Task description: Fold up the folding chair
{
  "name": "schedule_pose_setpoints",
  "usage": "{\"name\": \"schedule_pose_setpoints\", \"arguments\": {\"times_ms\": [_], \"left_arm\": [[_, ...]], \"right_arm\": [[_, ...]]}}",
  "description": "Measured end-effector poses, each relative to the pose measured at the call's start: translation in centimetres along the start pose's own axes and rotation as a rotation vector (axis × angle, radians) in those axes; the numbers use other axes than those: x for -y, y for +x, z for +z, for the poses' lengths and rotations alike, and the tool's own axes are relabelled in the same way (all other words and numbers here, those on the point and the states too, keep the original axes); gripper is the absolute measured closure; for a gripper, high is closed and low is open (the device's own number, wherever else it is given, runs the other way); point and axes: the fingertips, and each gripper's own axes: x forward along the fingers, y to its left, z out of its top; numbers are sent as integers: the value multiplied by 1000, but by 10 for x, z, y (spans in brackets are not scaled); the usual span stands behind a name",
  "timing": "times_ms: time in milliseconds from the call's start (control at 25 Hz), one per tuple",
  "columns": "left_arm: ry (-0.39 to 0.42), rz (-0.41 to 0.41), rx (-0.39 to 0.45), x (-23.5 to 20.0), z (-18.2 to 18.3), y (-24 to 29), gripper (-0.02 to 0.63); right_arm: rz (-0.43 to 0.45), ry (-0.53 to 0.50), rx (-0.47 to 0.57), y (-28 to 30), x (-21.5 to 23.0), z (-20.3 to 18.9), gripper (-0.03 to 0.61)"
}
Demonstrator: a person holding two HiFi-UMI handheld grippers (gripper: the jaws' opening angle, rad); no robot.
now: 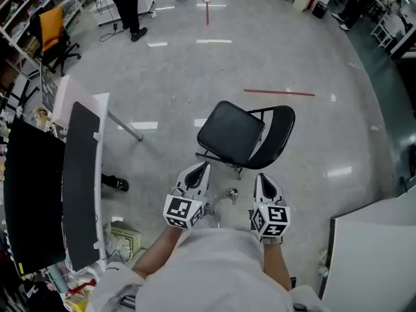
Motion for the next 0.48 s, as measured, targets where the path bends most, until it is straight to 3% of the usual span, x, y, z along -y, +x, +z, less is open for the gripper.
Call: {"name": "schedule_pose_setpoints", "arguments": {"times_ms": [240, 480], "left_arm": [[9, -34, -18, 6, 1, 35, 603], [31, -27, -39, -7, 13, 78, 603]], "right_arm": [[-33, 39, -9, 24, 31, 2, 574], [-17, 43, 11, 70, 53, 32, 574]]}}
